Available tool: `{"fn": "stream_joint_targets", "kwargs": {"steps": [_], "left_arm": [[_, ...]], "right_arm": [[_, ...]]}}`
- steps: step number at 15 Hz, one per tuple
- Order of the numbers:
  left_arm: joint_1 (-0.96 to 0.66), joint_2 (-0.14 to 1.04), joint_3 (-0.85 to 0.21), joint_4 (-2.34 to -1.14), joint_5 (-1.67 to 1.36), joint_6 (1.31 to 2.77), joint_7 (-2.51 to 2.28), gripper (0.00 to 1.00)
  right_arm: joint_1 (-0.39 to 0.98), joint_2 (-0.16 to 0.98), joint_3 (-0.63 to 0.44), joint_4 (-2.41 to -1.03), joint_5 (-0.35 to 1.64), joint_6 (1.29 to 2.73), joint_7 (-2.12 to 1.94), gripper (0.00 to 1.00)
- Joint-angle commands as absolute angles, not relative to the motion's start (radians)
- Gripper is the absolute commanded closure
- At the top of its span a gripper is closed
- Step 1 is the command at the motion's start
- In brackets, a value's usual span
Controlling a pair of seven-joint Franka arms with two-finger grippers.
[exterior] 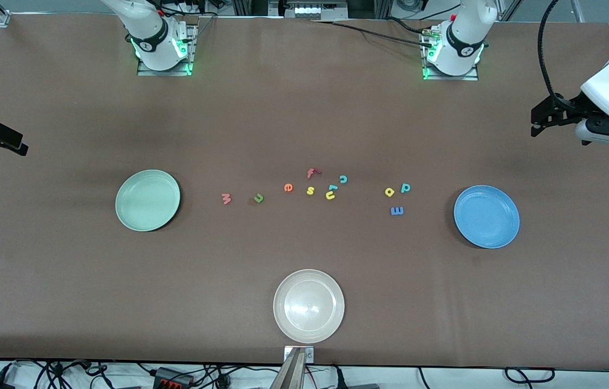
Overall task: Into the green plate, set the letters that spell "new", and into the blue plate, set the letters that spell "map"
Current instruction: 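Lower the right gripper onto the pink w letter and grasp it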
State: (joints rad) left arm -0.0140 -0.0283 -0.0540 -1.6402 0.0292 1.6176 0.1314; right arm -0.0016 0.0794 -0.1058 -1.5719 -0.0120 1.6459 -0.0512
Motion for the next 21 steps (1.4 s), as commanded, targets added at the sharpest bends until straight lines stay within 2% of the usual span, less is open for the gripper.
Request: {"fn": "stream_joint_targets", "kwargs": {"steps": [1,12,21], "left_arm": [[-0.014,-0.014,-0.055,-1.606,0.015,1.592,0.144,0.0],[-0.006,-0.014,-0.054,-1.606,0.015,1.571,0.149,0.0],[-0.008,-0.014,-0.054,-1.606,0.015,1.571,0.149,0.0]], "right_arm": [[-0.006,0.058,-0.1,-1.588,-0.025,1.655,-0.049,0.0],[0.018,0.103,-0.094,-1.594,-0.029,1.66,-0.049,0.0],[0.15,0.233,-0.092,-1.592,-0.023,1.724,-0.032,0.0]]}}
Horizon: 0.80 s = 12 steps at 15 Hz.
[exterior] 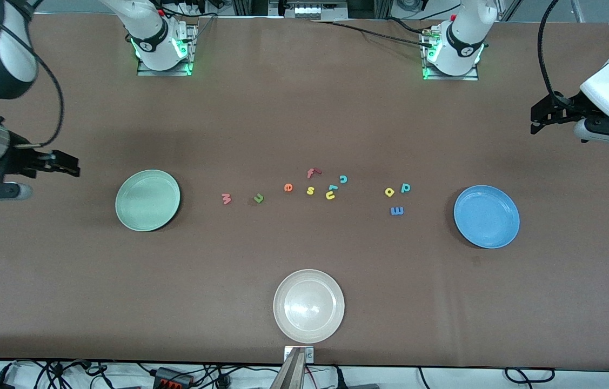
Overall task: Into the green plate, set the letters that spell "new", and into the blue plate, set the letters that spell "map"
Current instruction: 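Lower the right gripper onto the pink w letter and grasp it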
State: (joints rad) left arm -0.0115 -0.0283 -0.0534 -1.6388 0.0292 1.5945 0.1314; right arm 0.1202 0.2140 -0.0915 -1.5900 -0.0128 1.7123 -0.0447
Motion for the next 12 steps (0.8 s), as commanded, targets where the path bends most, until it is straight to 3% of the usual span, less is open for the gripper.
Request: {"fn": "stream_joint_targets", "kwargs": {"steps": [1,12], "left_arm": [[-0.008,-0.014,-0.054,-1.606,0.015,1.571,0.149,0.0],[-0.008,-0.014,-0.055,-1.606,0.015,1.571,0.149,0.0]], "right_arm": [[0.169,0.247,-0.092,-1.592,-0.023,1.733,-0.032,0.0],[0.331,0.418,-0.091,-1.592,-0.009,1.836,-0.022,0.0]]}}
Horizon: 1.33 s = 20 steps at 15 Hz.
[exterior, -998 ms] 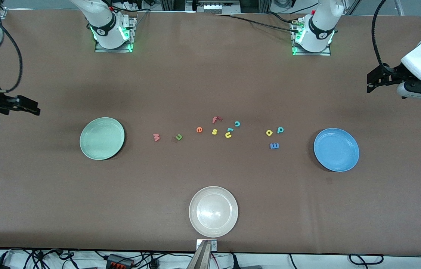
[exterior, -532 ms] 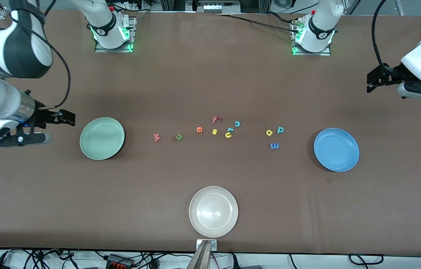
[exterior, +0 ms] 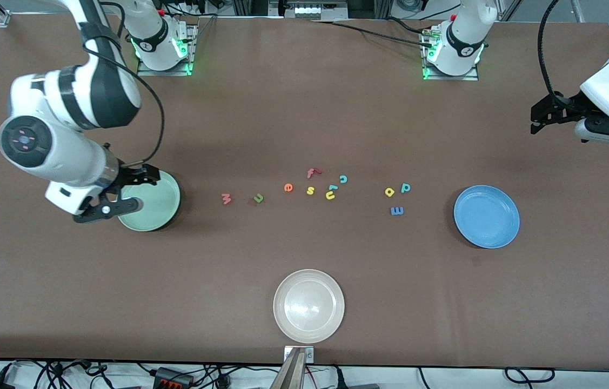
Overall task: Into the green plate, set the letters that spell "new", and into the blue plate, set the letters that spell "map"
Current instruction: 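Lower the right gripper onto the pink w letter and grasp it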
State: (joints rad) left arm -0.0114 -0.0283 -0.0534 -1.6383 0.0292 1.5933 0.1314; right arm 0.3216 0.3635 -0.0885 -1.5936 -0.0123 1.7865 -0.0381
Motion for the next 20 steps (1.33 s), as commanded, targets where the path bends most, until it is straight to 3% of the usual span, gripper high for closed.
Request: {"fn": "stream_joint_targets", "kwargs": {"steps": [1,10,18,20], "left_arm": [[-0.008,-0.014,-0.054,-1.606,0.015,1.571,0.149,0.0],[-0.011,-0.014,-0.054,-1.606,0.017,1.571,0.147,0.0],[-0.011,-0.014,-0.054,-1.606,0.015,1.571,0.147,0.0],[-0.011,-0.014,-0.054,-1.606,0.015,1.571,0.147,0.0]], "right_arm": [[0.353,0.449,-0.092,-1.592,-0.005,1.864,0.021,0.0],[0.528,0.643,-0.092,-1.598,0.072,2.127,0.294,0.0],[0.526,0.704,-0.092,-1.643,0.075,2.146,0.305,0.0],[0.532,0.704,-0.092,-1.643,0.075,2.145,0.305,0.08]]}}
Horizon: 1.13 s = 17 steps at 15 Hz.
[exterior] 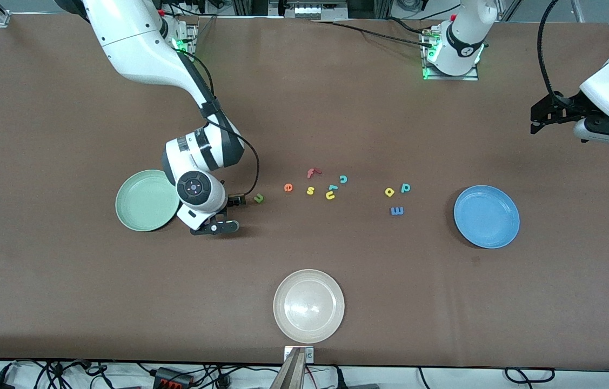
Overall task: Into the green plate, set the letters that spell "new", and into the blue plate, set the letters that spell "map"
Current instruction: 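Lower the right gripper onto the pink w letter and grasp it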
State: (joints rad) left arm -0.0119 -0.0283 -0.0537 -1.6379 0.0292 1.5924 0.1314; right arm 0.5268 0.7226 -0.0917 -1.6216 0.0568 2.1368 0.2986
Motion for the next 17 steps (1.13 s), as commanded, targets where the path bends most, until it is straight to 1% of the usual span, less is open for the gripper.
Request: {"fn": "stream_joint_targets", "kwargs": {"steps": [1,2,3,5,10,12,16,17], "left_arm": [[-0.011,-0.014,-0.054,-1.606,0.015,1.571,0.147,0.0],[-0.011,-0.014,-0.054,-1.606,0.015,1.571,0.147,0.0],[-0.011,-0.014,-0.054,-1.606,0.017,1.571,0.147,0.0],[-0.011,-0.014,-0.054,-1.606,0.015,1.571,0.147,0.0],[-0.009,-0.014,-0.054,-1.606,0.017,1.571,0.147,0.0],[-0.011,-0.014,-0.054,-1.606,0.015,1.571,0.147,0.0],[-0.011,-0.014,-0.054,-1.606,0.017,1.571,0.146,0.0],[-0.011,-0.014,-0.054,-1.606,0.015,1.571,0.146,0.0]], "right_arm": [[0.532,0.704,-0.092,-1.643,0.075,2.143,0.305,0.13],[0.534,0.704,-0.092,-1.643,0.075,2.143,0.305,0.19],[0.534,0.704,-0.091,-1.644,0.075,2.144,0.305,0.22],[0.546,0.706,-0.091,-1.644,0.075,2.146,0.305,0.25],[0.569,0.704,-0.091,-1.664,0.074,2.137,0.282,0.26],[0.569,0.706,-0.091,-1.667,0.072,2.137,0.252,0.31],[0.568,0.704,-0.091,-1.669,0.074,2.134,0.232,0.31],[0.568,0.703,-0.091,-1.669,0.074,2.129,0.232,0.32]]}}
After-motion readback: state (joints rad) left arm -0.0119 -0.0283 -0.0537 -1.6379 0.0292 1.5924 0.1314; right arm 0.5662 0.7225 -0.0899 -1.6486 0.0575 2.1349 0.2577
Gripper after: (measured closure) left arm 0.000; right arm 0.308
